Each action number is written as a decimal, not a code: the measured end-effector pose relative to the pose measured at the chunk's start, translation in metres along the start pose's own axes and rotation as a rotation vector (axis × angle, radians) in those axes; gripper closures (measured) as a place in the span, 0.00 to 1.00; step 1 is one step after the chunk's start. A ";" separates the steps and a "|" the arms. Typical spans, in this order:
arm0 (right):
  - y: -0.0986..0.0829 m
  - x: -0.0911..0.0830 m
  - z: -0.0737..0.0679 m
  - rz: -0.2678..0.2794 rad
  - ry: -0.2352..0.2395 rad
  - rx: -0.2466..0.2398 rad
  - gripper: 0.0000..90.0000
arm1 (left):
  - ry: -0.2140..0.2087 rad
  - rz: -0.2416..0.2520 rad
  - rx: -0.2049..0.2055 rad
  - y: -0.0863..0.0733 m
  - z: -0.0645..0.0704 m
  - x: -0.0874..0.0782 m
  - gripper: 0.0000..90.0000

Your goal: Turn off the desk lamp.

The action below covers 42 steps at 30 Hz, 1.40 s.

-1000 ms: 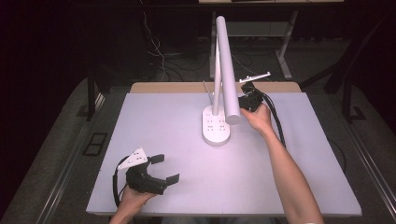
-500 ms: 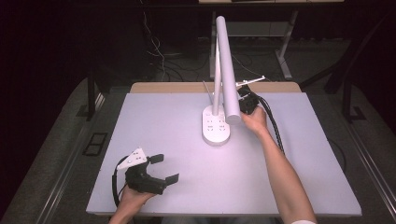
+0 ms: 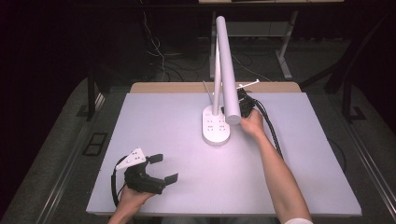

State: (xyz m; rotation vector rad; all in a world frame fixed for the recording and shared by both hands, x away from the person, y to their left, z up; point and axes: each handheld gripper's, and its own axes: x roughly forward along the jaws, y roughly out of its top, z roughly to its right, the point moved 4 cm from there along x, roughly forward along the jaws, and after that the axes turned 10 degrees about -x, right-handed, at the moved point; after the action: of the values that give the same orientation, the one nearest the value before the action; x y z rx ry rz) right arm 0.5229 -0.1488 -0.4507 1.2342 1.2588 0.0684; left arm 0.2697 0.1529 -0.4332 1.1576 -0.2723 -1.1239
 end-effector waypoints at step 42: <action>-0.002 0.002 -0.005 -0.017 -0.045 -0.020 1.00 | -0.001 -0.012 0.010 -0.001 0.001 0.002 0.00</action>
State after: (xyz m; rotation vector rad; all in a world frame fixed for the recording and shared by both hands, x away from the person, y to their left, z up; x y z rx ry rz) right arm 0.5185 -0.1449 -0.4525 1.2011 1.2269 0.0407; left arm 0.2692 0.1502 -0.4342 1.1690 -0.2726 -1.1345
